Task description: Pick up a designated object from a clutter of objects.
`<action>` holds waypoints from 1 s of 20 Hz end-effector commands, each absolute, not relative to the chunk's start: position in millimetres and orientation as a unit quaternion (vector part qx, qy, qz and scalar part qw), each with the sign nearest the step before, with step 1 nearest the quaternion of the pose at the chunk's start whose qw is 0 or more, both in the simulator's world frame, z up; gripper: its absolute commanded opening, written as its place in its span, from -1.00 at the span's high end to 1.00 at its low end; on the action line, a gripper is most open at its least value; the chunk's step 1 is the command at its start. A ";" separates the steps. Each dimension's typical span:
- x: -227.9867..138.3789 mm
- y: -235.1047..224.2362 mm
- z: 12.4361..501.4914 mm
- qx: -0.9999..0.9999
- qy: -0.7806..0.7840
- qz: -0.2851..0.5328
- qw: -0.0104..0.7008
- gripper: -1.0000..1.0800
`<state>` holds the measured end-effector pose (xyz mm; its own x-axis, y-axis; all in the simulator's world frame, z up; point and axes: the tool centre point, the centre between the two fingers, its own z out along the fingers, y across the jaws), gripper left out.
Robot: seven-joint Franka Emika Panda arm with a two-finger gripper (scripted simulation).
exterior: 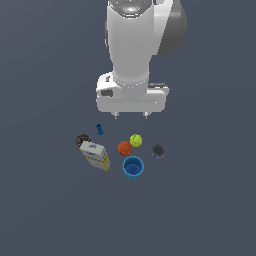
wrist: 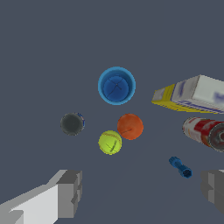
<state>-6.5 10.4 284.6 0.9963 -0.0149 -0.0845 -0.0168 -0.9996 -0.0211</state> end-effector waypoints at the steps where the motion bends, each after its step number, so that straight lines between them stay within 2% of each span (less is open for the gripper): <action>1: -6.5 10.3 284.6 -0.999 0.008 0.042 0.011 -0.92; 20: -9.3 -0.6 266.5 -0.998 0.026 0.053 0.018 -0.92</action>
